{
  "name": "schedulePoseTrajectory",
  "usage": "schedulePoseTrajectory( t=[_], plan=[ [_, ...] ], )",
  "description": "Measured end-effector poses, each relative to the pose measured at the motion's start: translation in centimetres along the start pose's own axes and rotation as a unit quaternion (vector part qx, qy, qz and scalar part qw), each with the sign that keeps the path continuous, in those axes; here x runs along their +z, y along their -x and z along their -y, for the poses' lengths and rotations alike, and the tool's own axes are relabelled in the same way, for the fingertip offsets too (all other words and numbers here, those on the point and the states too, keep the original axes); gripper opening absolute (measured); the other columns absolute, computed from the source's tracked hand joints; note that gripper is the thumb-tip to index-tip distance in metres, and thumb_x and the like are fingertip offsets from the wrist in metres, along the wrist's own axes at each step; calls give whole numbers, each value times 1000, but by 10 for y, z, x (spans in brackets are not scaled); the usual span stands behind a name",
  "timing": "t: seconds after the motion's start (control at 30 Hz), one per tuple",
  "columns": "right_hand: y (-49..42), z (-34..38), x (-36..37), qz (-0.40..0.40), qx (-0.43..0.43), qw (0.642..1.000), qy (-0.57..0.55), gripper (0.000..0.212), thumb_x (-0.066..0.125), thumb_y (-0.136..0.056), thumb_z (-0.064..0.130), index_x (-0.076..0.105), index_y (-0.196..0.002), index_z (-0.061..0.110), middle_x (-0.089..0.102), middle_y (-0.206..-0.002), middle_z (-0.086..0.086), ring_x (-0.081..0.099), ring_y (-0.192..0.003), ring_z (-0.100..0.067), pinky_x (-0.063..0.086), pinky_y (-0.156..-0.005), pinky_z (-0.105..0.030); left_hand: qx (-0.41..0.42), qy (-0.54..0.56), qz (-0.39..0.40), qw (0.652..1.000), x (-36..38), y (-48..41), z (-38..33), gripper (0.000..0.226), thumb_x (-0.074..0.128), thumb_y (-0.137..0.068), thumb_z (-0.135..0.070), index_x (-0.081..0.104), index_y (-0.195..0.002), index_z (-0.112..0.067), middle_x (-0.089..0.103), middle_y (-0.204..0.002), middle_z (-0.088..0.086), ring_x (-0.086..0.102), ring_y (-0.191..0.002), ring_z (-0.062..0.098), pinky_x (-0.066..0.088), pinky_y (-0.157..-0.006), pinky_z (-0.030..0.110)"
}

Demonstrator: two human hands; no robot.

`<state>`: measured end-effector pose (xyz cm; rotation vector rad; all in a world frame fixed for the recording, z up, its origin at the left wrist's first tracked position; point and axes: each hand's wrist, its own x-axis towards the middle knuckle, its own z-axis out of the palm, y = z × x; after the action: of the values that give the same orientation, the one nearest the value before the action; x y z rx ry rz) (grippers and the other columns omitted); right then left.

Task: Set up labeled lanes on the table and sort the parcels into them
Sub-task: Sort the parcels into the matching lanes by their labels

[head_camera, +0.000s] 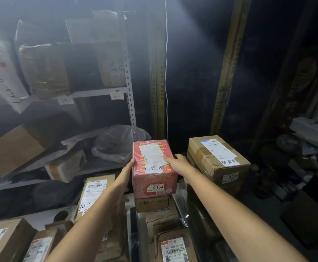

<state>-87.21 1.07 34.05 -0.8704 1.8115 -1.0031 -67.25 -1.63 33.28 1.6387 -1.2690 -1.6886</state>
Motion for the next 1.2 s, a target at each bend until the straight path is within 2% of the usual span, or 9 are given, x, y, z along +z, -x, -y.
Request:
schedulePoseTrajectory(
  t=[0.07,0.17,0.23,0.4,0.5,0.63,0.97,1.07,1.2],
  plan=[
    [1,-1,-1,14,7,1000,-18,64,59,-97,48,38,-150,17,63,-130,-7,63,-104,-20,45,-64,-29,-22,-9,2,1000,0,-6,4,96,39,-73,-91,48,-141,-23,48,-147,14,44,-131,44,39,-103,65],
    [0,-5,-3,35,17,998,-43,59,59,-96,51,43,-145,21,65,-126,-5,63,-106,-21,47,-73,-35,-26,14,19,999,1,-5,3,79,36,-77,-89,53,-122,-27,56,-132,13,54,-117,42,48,-89,61],
    [-1,-7,-4,42,17,998,-51,59,60,-95,52,45,-144,23,66,-125,-4,62,-110,-22,46,-81,-39,-22,12,32,999,2,-2,3,82,36,-76,-89,56,-123,-25,61,-121,10,59,-107,39,52,-80,57],
    [3,-7,-8,34,7,997,-67,50,62,-96,46,50,-139,23,68,-118,-3,64,-97,-17,42,-63,-31,-17,10,32,999,7,6,-1,83,40,-76,-89,56,-128,-26,64,-115,10,60,-104,38,54,-81,57],
    [2,-7,-9,21,4,997,-68,48,62,-96,46,52,-138,23,69,-114,-3,65,-95,-17,42,-61,-31,-11,10,29,999,11,11,-5,83,40,-77,-87,52,-135,-28,62,-120,11,60,-102,37,54,-71,51],
    [1,-7,-11,20,3,997,-69,48,62,-95,48,54,-136,25,70,-111,-1,66,-95,-18,42,-62,-32,-13,19,27,999,15,8,-6,85,41,-76,-88,51,-137,-29,62,-124,13,60,-105,38,54,-75,54],
    [6,0,-22,31,6,998,-58,40,60,-97,45,55,-132,25,68,-102,3,62,-84,-14,38,-56,-32,-14,41,17,999,25,0,-3,76,36,-86,-81,56,-127,-20,65,-106,12,61,-99,35,46,-98,64],
    [5,-1,-22,37,5,998,-54,43,61,-97,46,55,-135,25,68,-104,3,63,-86,-14,40,-57,-32,-16,31,19,999,26,3,-4,74,36,-86,-81,57,-124,-22,65,-105,11,62,-99,35,49,-93,61],
    [3,-6,-20,55,-6,998,-31,52,62,-96,47,50,-140,22,67,-109,2,63,-91,-13,45,-65,-31,29,-17,15,999,19,5,-11,52,37,-97,-65,55,-123,-24,71,-102,3,68,-88,22,52,-75,41]
  ],
)
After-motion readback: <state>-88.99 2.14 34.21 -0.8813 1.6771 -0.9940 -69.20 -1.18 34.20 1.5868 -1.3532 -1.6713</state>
